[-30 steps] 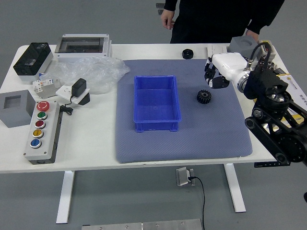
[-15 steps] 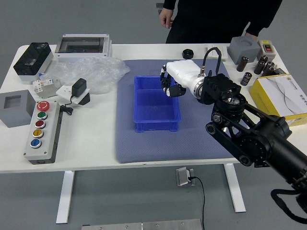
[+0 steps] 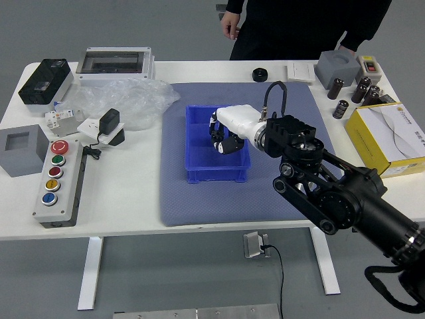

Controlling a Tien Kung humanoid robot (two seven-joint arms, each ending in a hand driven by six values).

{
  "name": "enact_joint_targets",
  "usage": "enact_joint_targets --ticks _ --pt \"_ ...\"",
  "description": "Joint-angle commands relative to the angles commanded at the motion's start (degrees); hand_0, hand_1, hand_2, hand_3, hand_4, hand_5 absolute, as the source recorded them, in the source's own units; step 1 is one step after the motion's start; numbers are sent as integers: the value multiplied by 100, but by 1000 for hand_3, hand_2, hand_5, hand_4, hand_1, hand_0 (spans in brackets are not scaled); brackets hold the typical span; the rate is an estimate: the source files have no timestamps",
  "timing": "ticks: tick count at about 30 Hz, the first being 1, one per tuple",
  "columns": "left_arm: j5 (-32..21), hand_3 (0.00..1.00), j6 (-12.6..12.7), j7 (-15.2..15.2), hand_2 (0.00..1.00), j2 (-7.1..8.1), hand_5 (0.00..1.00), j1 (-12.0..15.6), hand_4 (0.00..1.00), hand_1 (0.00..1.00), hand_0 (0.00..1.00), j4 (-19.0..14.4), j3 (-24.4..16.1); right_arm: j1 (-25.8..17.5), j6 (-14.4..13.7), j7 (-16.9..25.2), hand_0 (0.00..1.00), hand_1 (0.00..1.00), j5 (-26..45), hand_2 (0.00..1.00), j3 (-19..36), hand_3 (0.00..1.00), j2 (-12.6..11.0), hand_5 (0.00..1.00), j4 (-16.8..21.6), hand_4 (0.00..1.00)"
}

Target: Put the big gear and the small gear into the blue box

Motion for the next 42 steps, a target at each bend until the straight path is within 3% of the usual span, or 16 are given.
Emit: enact_joint_targets --ticks 8,9,18,23,31,33,37,38,42 --pt "-1 807 3 -1 826 -11 119 -3 533 829 821 0 -31 8 55 15 584 534 130 674 94 824 -54 352 -2 772" --pt "-3 807 5 -1 826 -12 119 -1 533 829 821 0 -38 11 56 15 595 555 133 726 99 850 -53 362 -6 784" --pt "37 806 4 15 826 -21 119 21 533 828 821 0 -105 49 32 3 597 561 122 731 145 856 -99 359 11 789" --pt "15 806 10 5 826 -10 120 -17 534 828 821 0 -120 66 -9 -5 593 558 125 716 359 839 -417 359 150 793" --pt "15 807 16 7 826 4 120 -27 534 829 821 0 -176 31 136 -11 590 554 308 708 785 822 -1143 351 151 783" --pt "15 807 17 6 826 4 120 -35 534 829 821 0 -183 27 237 -22 630 613 356 733 837 809 -1261 352 74 783" --pt "15 807 17 4 826 4 120 -47 534 829 821 0 -191 33 493 -38 630 613 446 733 883 809 -1387 352 -177 783" --pt "18 808 17 5 826 5 120 -49 535 829 821 0 -193 40 556 -36 702 692 464 812 884 836 -1395 336 -269 774" --pt "21 808 17 6 826 8 120 -57 535 829 821 0 -194 103 755 -11 702 692 534 812 849 836 -1373 336 -683 774"
